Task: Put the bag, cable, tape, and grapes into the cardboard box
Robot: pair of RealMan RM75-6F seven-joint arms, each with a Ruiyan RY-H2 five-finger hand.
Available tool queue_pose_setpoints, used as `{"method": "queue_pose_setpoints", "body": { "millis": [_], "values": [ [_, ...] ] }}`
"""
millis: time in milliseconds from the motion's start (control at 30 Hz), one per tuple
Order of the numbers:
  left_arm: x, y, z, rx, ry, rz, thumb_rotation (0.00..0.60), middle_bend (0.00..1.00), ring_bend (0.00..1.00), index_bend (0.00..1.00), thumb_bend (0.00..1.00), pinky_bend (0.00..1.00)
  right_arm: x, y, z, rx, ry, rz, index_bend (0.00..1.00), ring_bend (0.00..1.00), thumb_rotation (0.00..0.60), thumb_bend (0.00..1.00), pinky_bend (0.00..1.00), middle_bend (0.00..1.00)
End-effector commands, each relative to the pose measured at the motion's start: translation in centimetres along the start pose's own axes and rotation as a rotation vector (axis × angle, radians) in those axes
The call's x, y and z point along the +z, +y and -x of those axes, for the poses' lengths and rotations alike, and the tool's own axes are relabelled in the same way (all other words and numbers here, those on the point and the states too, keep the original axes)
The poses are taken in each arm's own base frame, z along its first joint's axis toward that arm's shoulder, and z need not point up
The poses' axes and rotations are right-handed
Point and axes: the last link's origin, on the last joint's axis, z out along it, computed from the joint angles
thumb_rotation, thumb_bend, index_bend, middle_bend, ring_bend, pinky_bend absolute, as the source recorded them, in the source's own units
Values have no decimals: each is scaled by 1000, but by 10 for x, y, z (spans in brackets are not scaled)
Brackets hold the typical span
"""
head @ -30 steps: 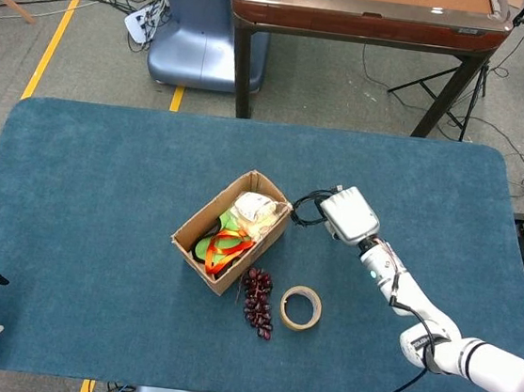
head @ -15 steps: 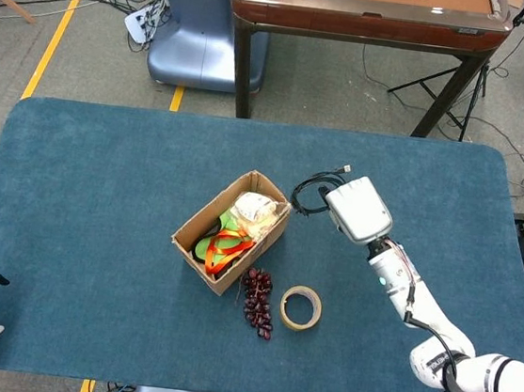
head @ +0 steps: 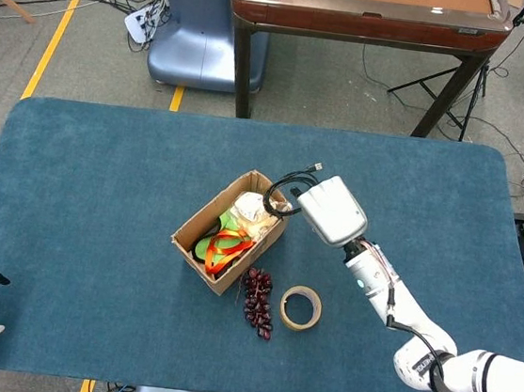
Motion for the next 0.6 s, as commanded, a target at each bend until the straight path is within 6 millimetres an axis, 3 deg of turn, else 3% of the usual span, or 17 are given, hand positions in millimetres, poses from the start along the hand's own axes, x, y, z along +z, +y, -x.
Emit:
{"method": "queue_pose_setpoints", "body": {
  "millis": [33, 300, 367, 433, 467, 600],
  "values": [
    [0, 0, -1, -3, 3, -1, 600, 245, 158, 295, 100, 400, 12, -13, 5, 1, -11, -32, 669, 1000, 600, 441, 1000, 1000],
    [-3, -1, -3, -12, 10, 2, 600, 245, 158, 295, 100, 400, 36, -40, 24, 62, -54, -94, 668, 1000, 600, 432, 1000, 1000],
    [-3, -1, -4, -12, 10, 1, 600, 245, 158, 295, 100, 400, 37, -42, 28, 66, -56, -105, 632, 1000, 600, 334, 1000, 1000],
    [-3, -2, -4, -14, 8, -2, 600, 245, 158, 295, 100, 400, 36, -43, 30, 68, -52, -115, 527, 1000, 600, 125, 1000, 1000],
    [-3, -3, -4, -15, 7, -4, 600, 245, 158, 295, 100, 400, 35, -43, 29, 73, -47, -117, 474, 1000, 600, 67, 1000, 1000],
    [-4, -4, -4, -15, 5, -10, 600, 245, 158, 295, 100, 400, 22, -40, 18, 93, -12, -129, 332, 1000, 600, 14, 1000, 1000]
  ]
}}
